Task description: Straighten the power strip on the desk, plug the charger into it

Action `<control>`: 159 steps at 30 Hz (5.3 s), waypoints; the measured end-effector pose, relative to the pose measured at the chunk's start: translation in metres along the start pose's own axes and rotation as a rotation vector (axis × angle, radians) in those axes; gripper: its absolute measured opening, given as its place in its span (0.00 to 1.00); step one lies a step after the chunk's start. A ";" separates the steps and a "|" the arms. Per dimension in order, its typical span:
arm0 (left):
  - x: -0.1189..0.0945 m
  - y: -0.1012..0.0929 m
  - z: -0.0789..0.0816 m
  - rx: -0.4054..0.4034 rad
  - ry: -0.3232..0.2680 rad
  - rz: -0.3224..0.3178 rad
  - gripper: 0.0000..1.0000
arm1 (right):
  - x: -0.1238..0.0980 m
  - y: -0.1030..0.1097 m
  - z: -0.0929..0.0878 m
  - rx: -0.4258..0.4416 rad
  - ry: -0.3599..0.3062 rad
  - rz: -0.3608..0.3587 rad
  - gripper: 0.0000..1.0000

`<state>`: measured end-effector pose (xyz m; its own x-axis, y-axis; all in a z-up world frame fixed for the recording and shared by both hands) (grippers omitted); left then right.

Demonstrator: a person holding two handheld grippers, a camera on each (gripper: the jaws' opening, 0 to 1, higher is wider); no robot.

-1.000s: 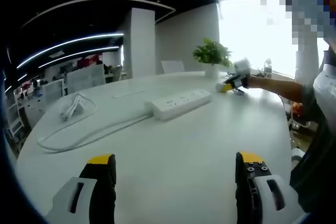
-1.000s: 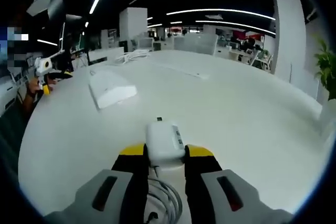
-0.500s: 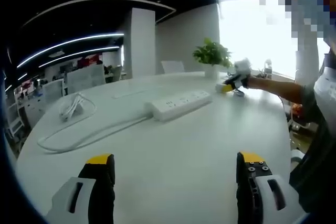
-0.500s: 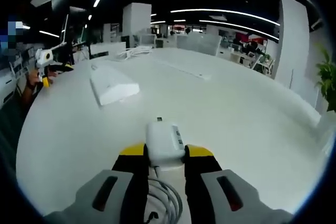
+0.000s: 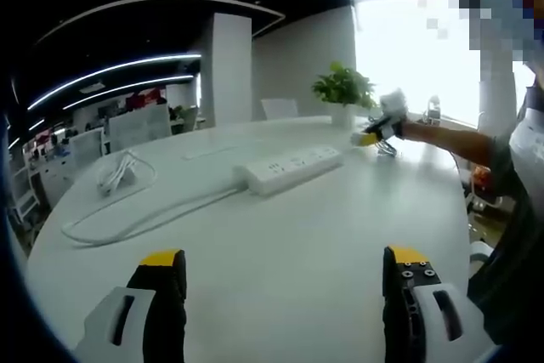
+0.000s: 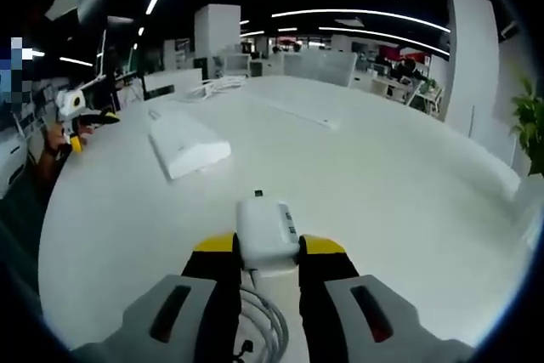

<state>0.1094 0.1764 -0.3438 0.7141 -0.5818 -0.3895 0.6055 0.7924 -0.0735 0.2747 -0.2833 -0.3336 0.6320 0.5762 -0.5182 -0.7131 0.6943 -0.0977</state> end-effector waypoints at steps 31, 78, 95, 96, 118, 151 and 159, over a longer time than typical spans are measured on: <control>-0.009 -0.005 -0.005 -0.002 0.008 0.000 0.99 | -0.010 0.037 0.050 -0.257 0.071 0.018 0.24; -0.010 -0.002 -0.007 0.002 -0.003 -0.004 0.98 | 0.027 0.083 0.094 -0.552 0.215 0.110 0.24; -0.009 -0.003 -0.005 0.009 -0.009 -0.011 0.98 | 0.043 0.096 0.095 -0.607 0.276 0.157 0.24; -0.009 -0.003 -0.005 0.010 -0.007 -0.010 0.98 | 0.044 0.096 0.094 -0.615 0.284 0.154 0.24; -0.010 -0.002 -0.004 0.007 -0.021 -0.014 0.98 | 0.062 0.105 0.094 -0.712 0.357 0.170 0.24; -0.011 -0.004 -0.004 0.013 -0.034 -0.017 0.98 | 0.074 0.110 0.105 -0.855 0.613 0.123 0.24; -0.011 -0.003 -0.004 0.013 -0.036 -0.018 0.98 | 0.075 0.112 0.108 -0.874 0.659 0.115 0.24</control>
<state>0.0977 0.1811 -0.3429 0.7148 -0.6024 -0.3553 0.6230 0.7793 -0.0680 0.2749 -0.1158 -0.2917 0.4478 0.0938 -0.8892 -0.8905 -0.0435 -0.4530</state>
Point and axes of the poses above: the point that each gripper's makers call its tool centre point, and the gripper's own axes: x roughly forward along the fingers, y roughly to its left, z roughly out of its top, the point moved 4 cm from there along -x, roughly backward along the fingers, and after that the axes turned 4 degrees about -z, right-handed, at the moved point
